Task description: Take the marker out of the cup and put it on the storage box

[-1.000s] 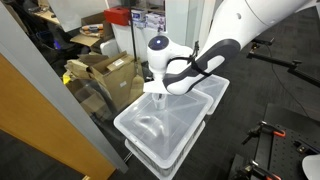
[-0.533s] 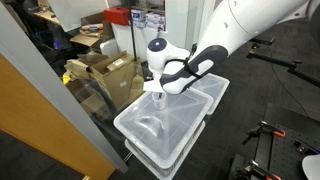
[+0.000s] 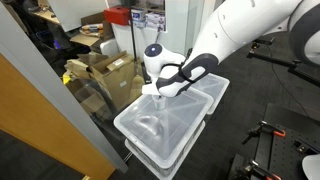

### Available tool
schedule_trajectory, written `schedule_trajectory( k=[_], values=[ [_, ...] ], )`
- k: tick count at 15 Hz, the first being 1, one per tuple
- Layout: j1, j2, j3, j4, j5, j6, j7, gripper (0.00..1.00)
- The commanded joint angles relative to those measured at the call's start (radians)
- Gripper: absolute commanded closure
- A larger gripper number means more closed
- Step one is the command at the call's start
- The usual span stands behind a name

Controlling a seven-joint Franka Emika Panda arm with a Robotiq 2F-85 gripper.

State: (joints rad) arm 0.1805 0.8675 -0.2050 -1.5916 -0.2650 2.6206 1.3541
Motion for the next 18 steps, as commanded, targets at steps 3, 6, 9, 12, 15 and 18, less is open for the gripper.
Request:
schedule_trajectory(
  k=[3,6,9,12,15,18],
  values=[
    [0.014,0.057,-0.018,0.095,0.035,-0.105,-0.026,0.39],
    [0.01,0.079,-0.015,0.126,0.036,-0.135,-0.024,0.39],
    [0.006,0.105,-0.012,0.157,0.04,-0.147,-0.025,0.38],
    [0.005,0.133,-0.013,0.188,0.042,-0.152,-0.025,0.39],
    [0.004,0.158,-0.014,0.217,0.044,-0.157,-0.025,0.4],
    [0.001,0.178,-0.015,0.239,0.048,-0.16,-0.024,0.42]
  ],
)
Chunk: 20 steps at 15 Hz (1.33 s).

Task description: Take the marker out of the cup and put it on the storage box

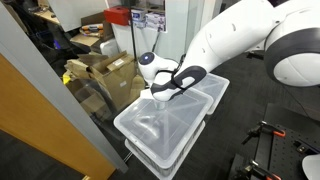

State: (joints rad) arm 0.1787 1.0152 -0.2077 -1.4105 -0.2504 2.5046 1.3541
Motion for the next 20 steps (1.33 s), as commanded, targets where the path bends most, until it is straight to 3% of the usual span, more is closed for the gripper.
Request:
schedule_trajectory(
  k=[1,17,19,20],
  values=[
    [0.003,0.035,-0.013,0.065,0.034,-0.047,-0.024,0.41],
    [-0.015,0.094,-0.022,0.129,0.057,-0.072,-0.023,0.46],
    [-0.016,0.1,-0.024,0.136,0.06,-0.075,-0.022,0.59],
    [-0.016,0.102,-0.024,0.139,0.06,-0.078,-0.022,0.77]
  ],
)
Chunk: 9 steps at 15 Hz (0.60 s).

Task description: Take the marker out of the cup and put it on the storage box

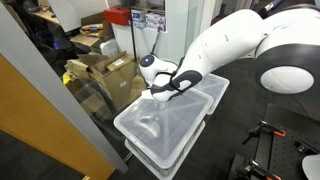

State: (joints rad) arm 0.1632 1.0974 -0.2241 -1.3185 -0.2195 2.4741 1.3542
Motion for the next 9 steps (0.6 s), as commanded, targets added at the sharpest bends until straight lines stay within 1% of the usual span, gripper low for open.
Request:
schedule_trajectory(
  k=[1,3,4,5,9],
  values=[
    [0.0,0.021,-0.008,0.05,0.029,-0.048,-0.023,0.84],
    [0.001,0.023,-0.009,0.055,0.029,-0.053,-0.022,0.99],
    [0.001,0.023,-0.01,0.058,0.028,-0.055,-0.022,1.0],
    [0.001,0.024,-0.01,0.062,0.028,-0.058,-0.022,0.96],
    [0.006,0.026,-0.015,0.069,0.023,-0.061,-0.017,0.96]
  ],
)
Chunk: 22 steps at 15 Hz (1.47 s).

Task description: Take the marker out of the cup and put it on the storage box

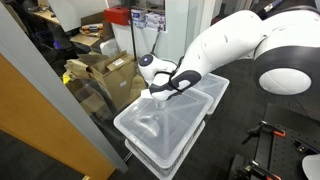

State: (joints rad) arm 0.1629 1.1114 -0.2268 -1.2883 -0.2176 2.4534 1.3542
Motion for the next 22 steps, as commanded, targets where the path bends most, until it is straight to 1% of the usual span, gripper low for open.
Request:
schedule_trajectory(
  k=[1,5,11,13,17,22],
  values=[
    [0.01,0.009,-0.015,0.037,0.019,-0.042,-0.014,0.96],
    [0.053,-0.024,-0.046,0.0,-0.003,-0.033,0.019,0.96],
    [0.154,-0.105,-0.117,-0.091,-0.042,-0.027,0.082,0.96],
    [0.188,-0.146,-0.142,-0.138,-0.061,-0.022,0.117,0.96],
    [0.257,-0.243,-0.199,-0.255,-0.138,-0.012,0.228,0.96],
    [0.309,-0.394,-0.244,-0.434,-0.264,0.021,0.4,0.96]
  ],
)
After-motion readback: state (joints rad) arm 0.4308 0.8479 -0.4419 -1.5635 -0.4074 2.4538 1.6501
